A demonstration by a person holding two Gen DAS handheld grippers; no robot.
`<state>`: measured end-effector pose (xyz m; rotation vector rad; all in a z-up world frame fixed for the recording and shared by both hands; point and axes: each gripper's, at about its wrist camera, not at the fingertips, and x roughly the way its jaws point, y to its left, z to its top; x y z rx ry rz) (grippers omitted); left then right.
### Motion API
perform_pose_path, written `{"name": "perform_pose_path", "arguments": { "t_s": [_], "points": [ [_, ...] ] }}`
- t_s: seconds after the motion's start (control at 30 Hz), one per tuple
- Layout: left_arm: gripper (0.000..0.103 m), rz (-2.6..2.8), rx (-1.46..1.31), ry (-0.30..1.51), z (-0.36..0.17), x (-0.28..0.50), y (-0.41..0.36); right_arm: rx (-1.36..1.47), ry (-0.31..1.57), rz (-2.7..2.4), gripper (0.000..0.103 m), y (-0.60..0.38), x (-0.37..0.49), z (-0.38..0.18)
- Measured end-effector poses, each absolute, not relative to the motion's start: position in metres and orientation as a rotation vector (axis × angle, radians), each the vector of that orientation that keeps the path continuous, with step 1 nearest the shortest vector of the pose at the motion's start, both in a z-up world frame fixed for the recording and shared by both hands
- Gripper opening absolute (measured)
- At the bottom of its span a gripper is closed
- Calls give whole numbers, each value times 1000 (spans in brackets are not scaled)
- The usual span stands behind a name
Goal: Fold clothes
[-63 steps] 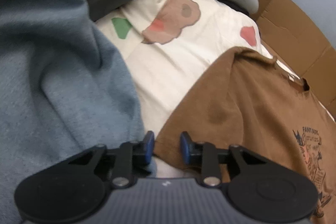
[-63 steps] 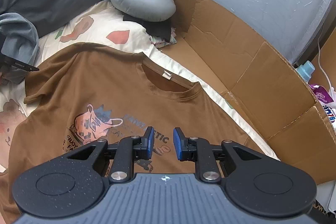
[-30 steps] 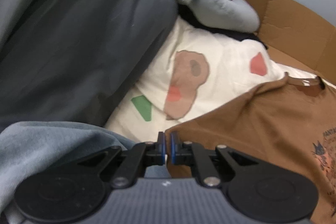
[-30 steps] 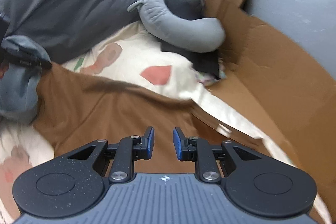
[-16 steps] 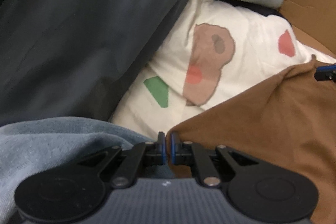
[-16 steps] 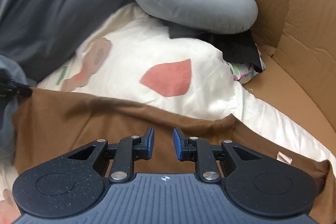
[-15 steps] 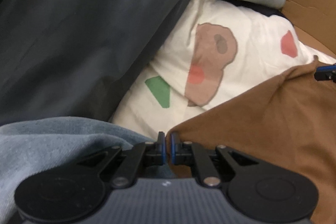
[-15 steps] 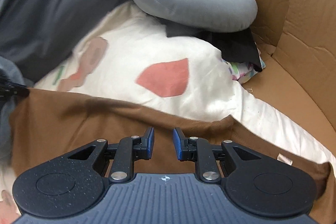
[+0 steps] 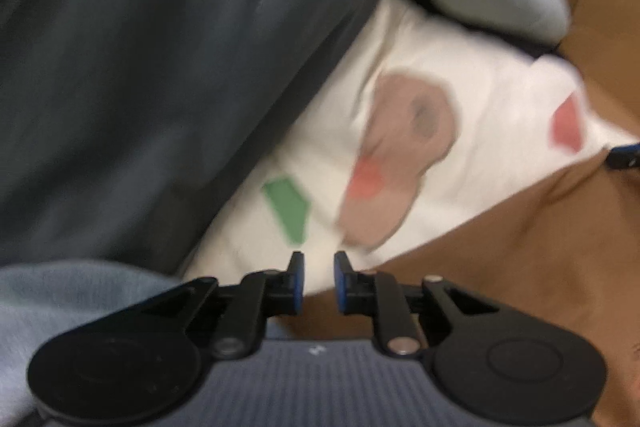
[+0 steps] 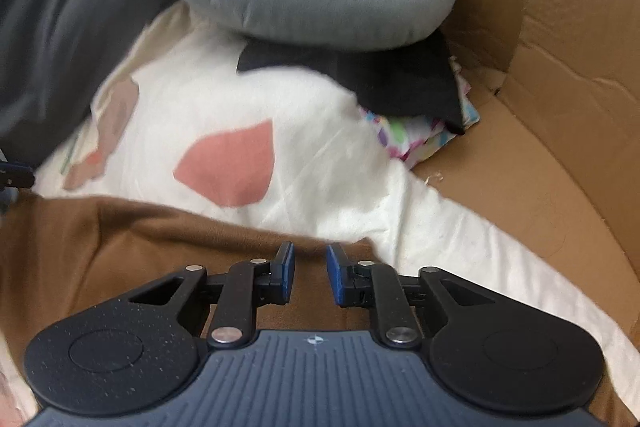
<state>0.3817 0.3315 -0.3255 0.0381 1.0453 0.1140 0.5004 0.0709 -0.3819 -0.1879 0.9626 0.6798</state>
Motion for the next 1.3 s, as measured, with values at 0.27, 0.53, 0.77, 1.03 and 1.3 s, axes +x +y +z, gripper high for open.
{"name": "perform_pose_path", "arguments": {
  "t_s": [0.27,0.53,0.77,1.03,1.3],
  "points": [
    [22,-29,-57,943,-309,403,285,-153,995,630,28,41,513,-374],
    [5,-113,-99,962,-346,408,249,-151,1038,648,34,51,509,-397],
    [5,-123,-122,964,-364,417,240,-82,1055,633,22,58,520,-408],
    [7,-48,-152,1004,-386,433,240,-156,1006,602,11,73,515,-403],
    [11,1,-232,984,-354,409,259,-187,971,548,31,61,499,-370]
  ]
}}
